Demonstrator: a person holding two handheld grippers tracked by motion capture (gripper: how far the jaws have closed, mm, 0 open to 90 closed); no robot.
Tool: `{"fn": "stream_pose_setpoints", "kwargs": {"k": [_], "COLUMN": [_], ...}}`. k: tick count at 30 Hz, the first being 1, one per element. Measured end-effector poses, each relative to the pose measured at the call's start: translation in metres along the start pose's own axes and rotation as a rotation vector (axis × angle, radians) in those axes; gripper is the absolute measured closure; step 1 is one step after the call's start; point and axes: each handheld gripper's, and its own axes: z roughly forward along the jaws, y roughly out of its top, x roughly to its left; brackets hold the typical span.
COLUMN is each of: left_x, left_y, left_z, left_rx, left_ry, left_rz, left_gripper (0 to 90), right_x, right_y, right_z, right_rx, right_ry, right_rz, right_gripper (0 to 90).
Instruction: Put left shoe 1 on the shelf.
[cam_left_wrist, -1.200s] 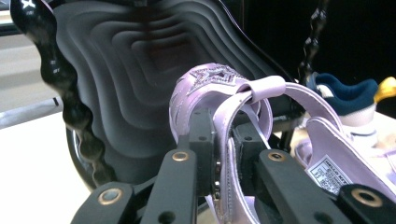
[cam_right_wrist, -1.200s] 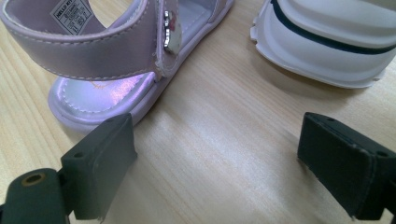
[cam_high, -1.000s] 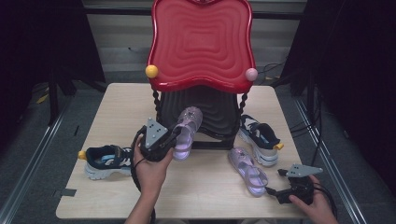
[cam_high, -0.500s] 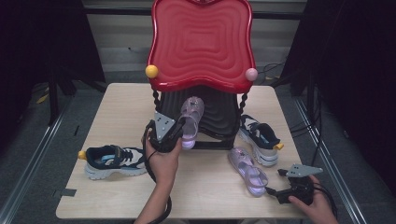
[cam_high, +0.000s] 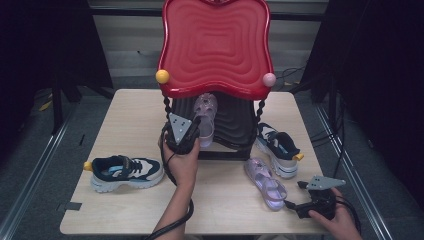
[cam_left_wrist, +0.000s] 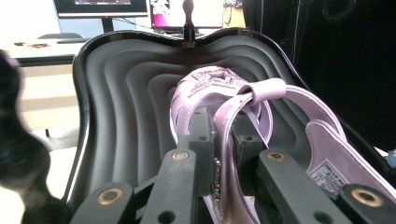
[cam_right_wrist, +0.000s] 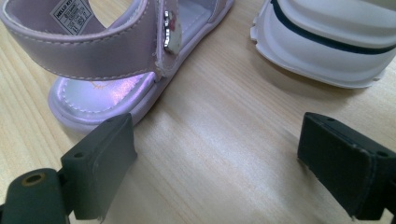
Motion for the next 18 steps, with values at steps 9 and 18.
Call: {"fn": "stream_pose_setpoints", "kwargs": {"k": [9, 18], "left_x": [-0.003, 0.002], "left_y": [-0.001, 0.004], "left_z": [0.016, 0.032], "left_rx": [-0.047, -0.1], "left_ry": [0.031, 0.065], "left_rz": [-0.009, -0.038], "left_gripper": [81.5, 81.4], "right_x": [0.0, 0.0], "right_y": [0.0, 0.0], "right_z": [0.0, 0.0], "right_rx": [0.0, 0.0], "right_ry": [0.0, 0.0], "right_rz": [0.0, 0.0], "right_gripper": [10.3, 10.3]}}
